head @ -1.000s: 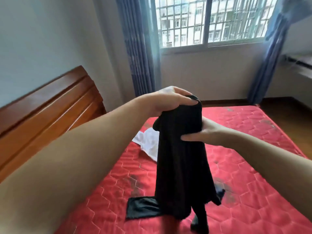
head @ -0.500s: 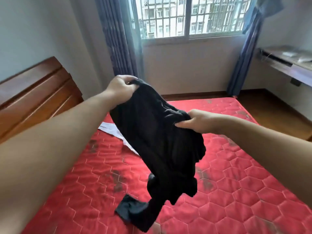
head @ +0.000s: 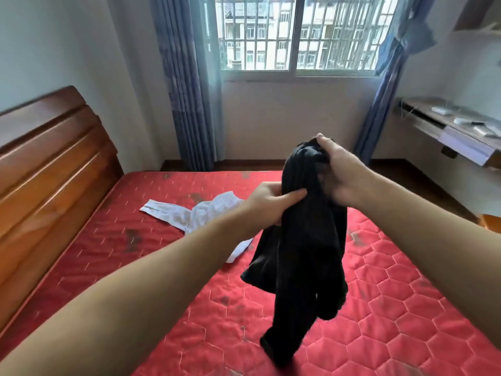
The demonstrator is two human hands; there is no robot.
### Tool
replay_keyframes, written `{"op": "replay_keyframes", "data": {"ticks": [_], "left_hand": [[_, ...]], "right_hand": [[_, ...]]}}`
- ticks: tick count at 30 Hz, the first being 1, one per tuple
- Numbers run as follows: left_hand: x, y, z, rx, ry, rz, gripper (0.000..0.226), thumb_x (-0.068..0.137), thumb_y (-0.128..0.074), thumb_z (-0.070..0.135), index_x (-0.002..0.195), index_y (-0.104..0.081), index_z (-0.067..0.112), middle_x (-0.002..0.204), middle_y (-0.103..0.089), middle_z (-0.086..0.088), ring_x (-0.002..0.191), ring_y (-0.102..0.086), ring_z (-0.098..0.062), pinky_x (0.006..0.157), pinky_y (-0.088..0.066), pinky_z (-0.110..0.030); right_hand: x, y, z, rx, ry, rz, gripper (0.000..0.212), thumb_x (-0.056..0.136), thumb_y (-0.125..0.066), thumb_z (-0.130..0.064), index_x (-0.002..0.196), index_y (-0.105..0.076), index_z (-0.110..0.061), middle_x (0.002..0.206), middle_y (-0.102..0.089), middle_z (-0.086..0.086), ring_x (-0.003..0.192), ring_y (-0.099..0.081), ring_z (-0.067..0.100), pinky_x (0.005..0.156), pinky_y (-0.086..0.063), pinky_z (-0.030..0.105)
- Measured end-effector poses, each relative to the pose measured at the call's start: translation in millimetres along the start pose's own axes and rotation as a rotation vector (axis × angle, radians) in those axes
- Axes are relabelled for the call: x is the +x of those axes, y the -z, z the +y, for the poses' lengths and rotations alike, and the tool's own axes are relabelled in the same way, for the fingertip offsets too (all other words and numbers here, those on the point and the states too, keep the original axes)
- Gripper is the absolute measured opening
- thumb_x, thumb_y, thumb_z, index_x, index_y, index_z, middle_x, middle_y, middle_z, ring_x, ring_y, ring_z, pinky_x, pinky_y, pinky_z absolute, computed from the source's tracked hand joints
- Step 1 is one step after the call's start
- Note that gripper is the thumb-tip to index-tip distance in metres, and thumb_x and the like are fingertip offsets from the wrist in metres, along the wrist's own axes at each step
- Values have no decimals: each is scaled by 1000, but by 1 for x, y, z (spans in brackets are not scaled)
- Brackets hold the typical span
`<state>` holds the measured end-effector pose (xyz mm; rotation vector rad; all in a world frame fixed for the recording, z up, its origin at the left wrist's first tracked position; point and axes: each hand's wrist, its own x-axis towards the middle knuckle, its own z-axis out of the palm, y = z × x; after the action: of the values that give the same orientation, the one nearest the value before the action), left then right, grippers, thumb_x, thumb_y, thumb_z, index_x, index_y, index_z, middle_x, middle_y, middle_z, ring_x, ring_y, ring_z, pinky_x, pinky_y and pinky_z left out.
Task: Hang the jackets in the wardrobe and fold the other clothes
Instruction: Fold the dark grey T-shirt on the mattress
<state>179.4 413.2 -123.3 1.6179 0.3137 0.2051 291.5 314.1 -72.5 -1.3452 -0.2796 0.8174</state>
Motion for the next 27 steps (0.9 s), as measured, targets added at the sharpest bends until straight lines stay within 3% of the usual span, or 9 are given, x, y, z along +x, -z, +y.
{"op": "replay_keyframes", "data": {"ticks": [2, 4, 6, 8, 14, 18, 21, 25, 27], "left_hand": [[13, -1, 5, -155, 6, 114, 15, 97, -59, 21, 96, -68, 10, 92, -70, -10, 84, -66, -23, 82, -55, -40], [25, 3, 7, -271, 30, 190, 15, 99, -55, 20, 93, -67, 12, 84, -69, -6, 74, -66, -16, 73, -55, -28], [32, 5, 7, -311, 81, 219, 18, 100, -54, 19, 88, -65, 11, 75, -67, -4, 65, -64, -14, 67, -53, -26], [35, 7, 2, -276, 151, 197, 22, 100, -55, 23, 84, -64, 10, 75, -65, -7, 65, -62, -18, 70, -53, -30], [31, 36, -12, -130, 326, 23, 54, 78, -67, 64, 78, -67, 10, 66, -59, -6, 55, -56, -20, 54, -50, -31], [27, 65, -24, 412, 182, -121, 35, 74, -75, 55, 92, -74, 25, 83, -72, 1, 74, -67, -14, 74, -56, -30], [32, 77, -32, 804, 208, -73, 51, 58, -70, 64, 98, -73, 33, 91, -75, 6, 86, -71, -13, 85, -57, -35], [27, 54, -23, 676, 158, -215, 98, 62, -83, 55, 145, -33, 40, 133, -46, 12, 123, -48, -9, 107, -42, -31], [25, 30, -10, 504, 58, -287, 100, 71, -85, 36, 149, -22, 41, 142, -39, 7, 131, -38, -8, 110, -38, -31]], "right_hand": [[-5, 18, 22, -305, 106, -20, 47, 83, -58, -62, 103, -66, -20, 85, -73, 3, 68, -68, 12, 58, -51, 24], [-14, 31, 47, -518, 102, -115, 43, 79, -66, -53, 111, -66, -25, 99, -74, -2, 84, -70, 9, 65, -54, 25], [-18, 37, 66, -691, 120, -199, 18, 90, -67, -29, 102, -72, -17, 85, -73, -2, 76, -66, 9, 66, -53, 29], [-17, 43, 73, -831, 193, -167, 19, 90, -65, -21, 89, -72, -4, 73, -63, 0, 68, -57, 13, 65, -46, 34], [-13, 59, 44, -375, 113, 139, 25, 102, -43, -14, 113, -66, -13, 81, -69, -2, 63, -62, 8, 56, -47, 25], [-10, 71, 19, -86, 108, 338, 27, 102, -36, -8, 114, -59, -1, 93, -66, 16, 76, -63, 23, 68, -51, 33], [-11, 66, 12, -35, 37, 323, 30, 103, -37, -20, 94, -63, -8, 78, -68, 10, 65, -65, 19, 60, -53, 30], [-13, 44, 9, -47, -44, 226, 27, 98, -50, -30, 98, -66, -9, 80, -71, 9, 67, -67, 21, 55, -56, 28], [-15, 32, 5, -76, -66, 179, 29, 98, -51, -32, 93, -65, -7, 72, -71, 9, 62, -67, 20, 55, -55, 28]]}}
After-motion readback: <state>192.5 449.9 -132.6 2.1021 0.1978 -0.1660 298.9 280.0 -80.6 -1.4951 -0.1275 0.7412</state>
